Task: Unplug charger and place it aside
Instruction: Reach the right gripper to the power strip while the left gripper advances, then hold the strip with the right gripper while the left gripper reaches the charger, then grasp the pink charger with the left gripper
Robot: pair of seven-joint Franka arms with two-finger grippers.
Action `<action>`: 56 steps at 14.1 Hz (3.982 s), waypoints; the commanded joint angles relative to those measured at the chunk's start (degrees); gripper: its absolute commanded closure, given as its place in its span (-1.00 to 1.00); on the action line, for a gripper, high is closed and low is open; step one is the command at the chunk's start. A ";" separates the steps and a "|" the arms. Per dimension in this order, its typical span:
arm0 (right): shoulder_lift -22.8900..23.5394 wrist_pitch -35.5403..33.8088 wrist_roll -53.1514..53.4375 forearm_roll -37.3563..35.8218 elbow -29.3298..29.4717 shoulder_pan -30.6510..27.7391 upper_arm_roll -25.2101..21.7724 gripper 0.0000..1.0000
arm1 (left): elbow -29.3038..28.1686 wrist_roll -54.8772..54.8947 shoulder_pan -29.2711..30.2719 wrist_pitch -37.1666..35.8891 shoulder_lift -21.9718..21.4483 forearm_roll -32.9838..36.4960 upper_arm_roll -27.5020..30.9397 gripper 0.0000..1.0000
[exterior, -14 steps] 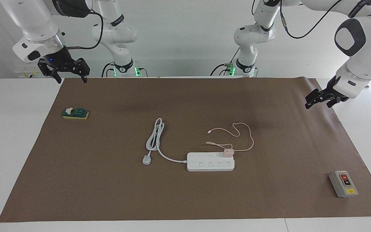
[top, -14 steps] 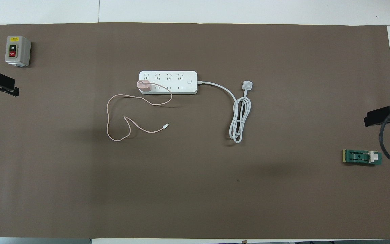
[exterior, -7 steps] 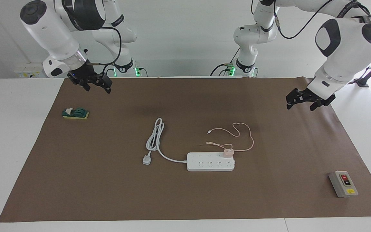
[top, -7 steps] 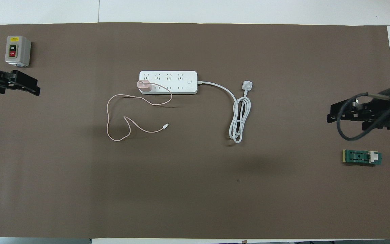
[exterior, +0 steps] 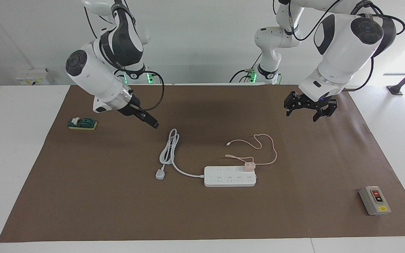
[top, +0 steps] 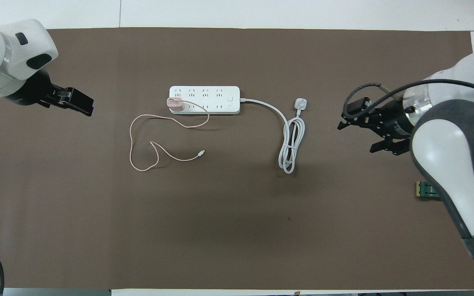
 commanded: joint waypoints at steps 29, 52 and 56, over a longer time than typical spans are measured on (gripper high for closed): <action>44.83 12.28 27.47 28.32 38.09 9.41 -0.03 -1.00 | 0.08 -56.30 -5.14 10.80 10.96 0.62 1.08 -1.00; 43.69 10.96 16.92 27.54 31.86 9.85 -0.73 -1.00 | 1.57 -120.86 -12.19 27.08 24.33 6.87 0.64 -1.00; 43.60 11.05 16.65 27.36 31.50 9.76 -0.82 -0.88 | 1.31 -120.59 -12.19 27.08 24.51 6.51 0.64 -0.96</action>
